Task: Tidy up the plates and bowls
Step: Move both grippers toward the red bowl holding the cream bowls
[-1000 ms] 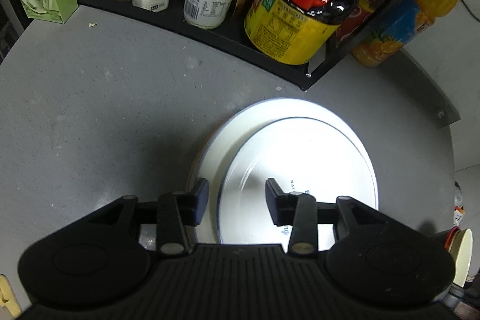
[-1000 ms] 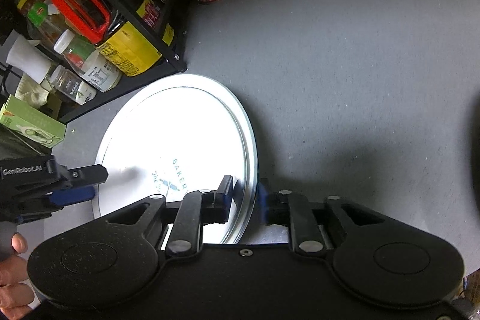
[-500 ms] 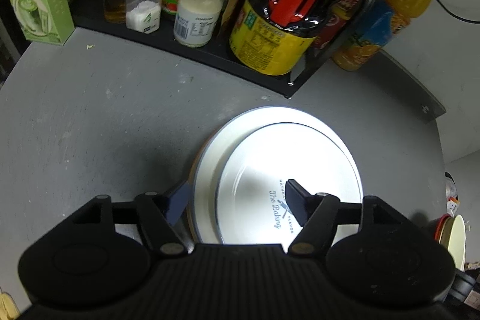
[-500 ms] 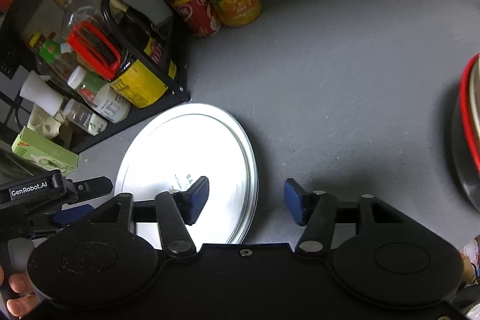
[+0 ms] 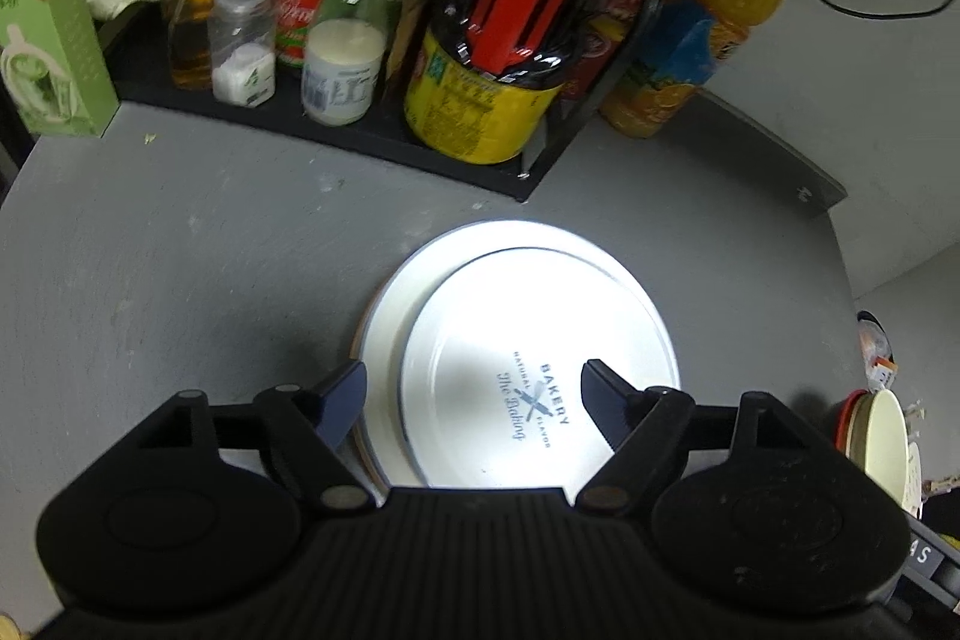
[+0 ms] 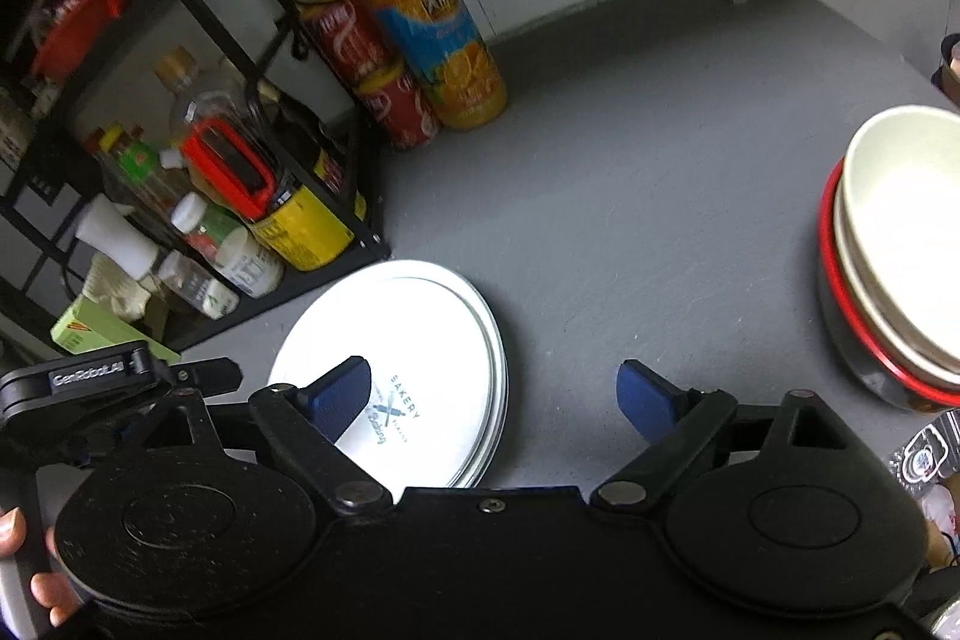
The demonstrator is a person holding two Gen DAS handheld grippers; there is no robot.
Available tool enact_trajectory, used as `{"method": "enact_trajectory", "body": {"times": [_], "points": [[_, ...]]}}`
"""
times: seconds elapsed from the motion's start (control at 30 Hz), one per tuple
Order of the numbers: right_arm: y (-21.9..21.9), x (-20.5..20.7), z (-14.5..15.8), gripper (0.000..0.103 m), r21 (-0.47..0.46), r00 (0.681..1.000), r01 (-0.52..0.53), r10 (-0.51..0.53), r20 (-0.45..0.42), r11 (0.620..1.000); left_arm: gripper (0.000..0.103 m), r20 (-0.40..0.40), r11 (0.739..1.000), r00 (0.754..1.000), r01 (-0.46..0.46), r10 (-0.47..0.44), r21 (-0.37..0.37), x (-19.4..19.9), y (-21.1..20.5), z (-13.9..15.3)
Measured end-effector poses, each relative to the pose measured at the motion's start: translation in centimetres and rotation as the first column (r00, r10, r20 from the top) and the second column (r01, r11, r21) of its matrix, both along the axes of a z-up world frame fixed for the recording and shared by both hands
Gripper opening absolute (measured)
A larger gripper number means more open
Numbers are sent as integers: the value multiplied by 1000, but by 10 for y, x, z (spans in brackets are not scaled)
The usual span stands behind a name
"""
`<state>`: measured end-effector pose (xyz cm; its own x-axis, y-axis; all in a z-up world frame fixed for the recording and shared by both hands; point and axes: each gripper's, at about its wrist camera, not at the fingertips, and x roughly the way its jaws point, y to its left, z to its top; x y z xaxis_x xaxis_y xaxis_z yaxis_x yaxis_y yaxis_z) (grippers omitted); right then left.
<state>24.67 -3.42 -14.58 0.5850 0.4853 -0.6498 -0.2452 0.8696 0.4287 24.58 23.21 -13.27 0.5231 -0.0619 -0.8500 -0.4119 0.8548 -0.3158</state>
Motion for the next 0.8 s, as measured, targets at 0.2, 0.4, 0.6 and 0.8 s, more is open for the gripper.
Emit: {"method": "enact_trajectory", "body": {"times": [0.2,0.4,0.6,0.8], "points": [[-19,-10,17,100,14,999,35,-35,33,999,83,33,997,997,70,-71,26,3,-15,18],[-40,-17,26,103,14,994,95,-96,50,995,87,64,990,989,131,-135,51,12,-38,31],[-73,-23,31,103,20,981,182,-183,61,983,88,84,978,975,202,-206,54,24,-68,41],[-109,-23,30,103,14,963,262,-263,58,965,88,100,961,956,274,-277,39,37,-104,45]]}}
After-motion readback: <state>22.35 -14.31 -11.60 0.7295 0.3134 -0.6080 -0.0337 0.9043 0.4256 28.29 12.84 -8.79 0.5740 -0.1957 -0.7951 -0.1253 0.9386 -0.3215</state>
